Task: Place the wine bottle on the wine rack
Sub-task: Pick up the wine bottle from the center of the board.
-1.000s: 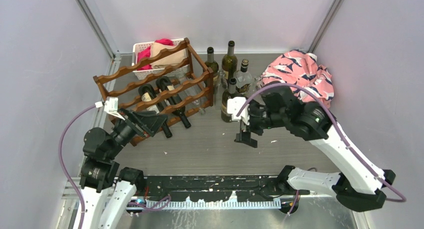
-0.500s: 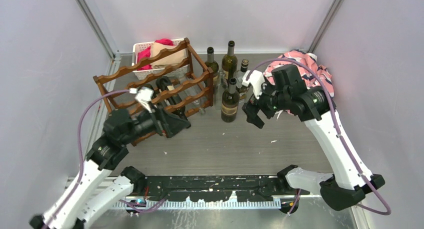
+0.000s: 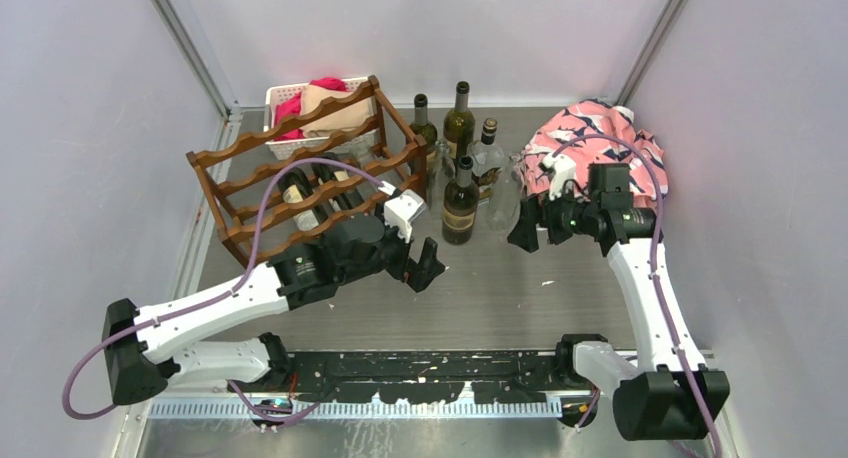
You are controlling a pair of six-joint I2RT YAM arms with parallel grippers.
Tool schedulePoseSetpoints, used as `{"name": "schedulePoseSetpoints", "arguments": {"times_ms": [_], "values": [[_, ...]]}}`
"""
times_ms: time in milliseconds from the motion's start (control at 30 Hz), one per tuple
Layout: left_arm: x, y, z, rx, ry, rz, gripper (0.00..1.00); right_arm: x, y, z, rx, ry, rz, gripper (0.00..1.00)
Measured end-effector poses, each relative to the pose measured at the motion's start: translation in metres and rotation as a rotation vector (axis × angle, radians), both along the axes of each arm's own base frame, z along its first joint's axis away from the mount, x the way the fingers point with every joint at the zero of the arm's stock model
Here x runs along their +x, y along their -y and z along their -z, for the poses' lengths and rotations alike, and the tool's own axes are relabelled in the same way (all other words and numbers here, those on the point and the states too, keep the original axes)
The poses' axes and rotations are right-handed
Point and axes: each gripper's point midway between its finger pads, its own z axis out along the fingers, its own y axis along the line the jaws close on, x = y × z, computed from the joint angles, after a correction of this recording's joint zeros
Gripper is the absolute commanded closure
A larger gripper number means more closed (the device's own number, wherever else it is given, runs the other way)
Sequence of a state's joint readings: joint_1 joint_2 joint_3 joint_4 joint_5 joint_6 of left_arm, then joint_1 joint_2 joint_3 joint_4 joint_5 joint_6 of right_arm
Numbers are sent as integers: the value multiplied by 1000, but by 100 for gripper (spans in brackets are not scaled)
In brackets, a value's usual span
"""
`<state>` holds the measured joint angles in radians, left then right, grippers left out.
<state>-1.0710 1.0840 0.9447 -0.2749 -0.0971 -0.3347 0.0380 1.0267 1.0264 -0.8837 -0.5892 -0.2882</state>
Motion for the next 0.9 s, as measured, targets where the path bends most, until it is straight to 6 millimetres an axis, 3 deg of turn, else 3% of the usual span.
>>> {"name": "schedulePoseSetpoints", "arguments": {"times_ms": [133,233,533,767,900], "values": [[7,6,1,-5,12,-14,0,22,19,5,59,35,102,0],[10,10,-5,-38,31,-16,2,29,22,1,60,64,110,0],[23,9,-17,-36,127,-22,3,26,31,-2,-27,124,114,0],[42,18,-70,-72,187,-54,4,25,39,-5,-80,156,131,0],[47,18,-84,-91,201,-69,4,24,40,-3,-89,149,129,0]]}}
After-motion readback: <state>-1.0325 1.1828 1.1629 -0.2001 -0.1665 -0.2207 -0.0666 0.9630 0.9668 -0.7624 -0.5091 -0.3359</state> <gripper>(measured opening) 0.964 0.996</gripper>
